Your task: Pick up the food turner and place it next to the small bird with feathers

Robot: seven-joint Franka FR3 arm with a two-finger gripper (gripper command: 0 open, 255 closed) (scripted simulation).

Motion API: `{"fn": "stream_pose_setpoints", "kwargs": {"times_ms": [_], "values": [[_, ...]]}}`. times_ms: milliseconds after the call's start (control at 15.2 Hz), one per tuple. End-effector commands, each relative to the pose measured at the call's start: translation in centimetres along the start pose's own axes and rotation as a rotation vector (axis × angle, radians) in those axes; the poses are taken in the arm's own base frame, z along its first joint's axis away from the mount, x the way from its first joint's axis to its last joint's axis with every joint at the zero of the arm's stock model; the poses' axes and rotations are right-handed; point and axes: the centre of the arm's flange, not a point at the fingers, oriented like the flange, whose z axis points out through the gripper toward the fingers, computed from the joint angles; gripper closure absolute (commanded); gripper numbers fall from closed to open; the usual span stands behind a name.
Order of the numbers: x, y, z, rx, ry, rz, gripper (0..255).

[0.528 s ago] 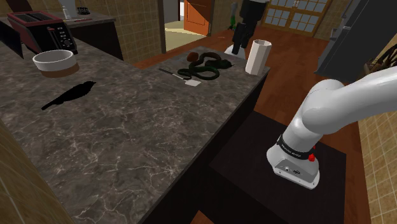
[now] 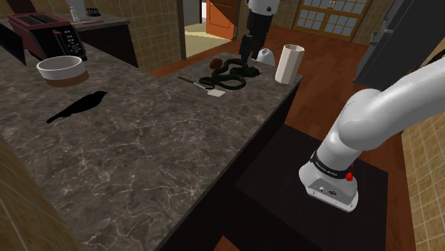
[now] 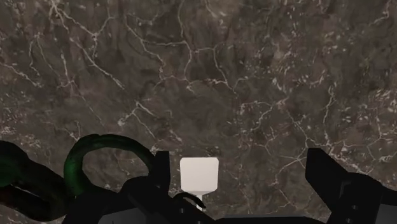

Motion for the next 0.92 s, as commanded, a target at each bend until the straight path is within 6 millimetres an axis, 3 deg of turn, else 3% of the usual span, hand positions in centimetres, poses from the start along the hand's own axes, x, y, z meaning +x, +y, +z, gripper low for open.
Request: {"fn": "stream_pose_setpoints", "kwargs": {"times_ms": [0,858], "values": [[1.9,0.2,1.5,-0.004,0.007,0.000,0],[15.8,1.0,11.0,-0.032,0.039,0.003,0]]}}
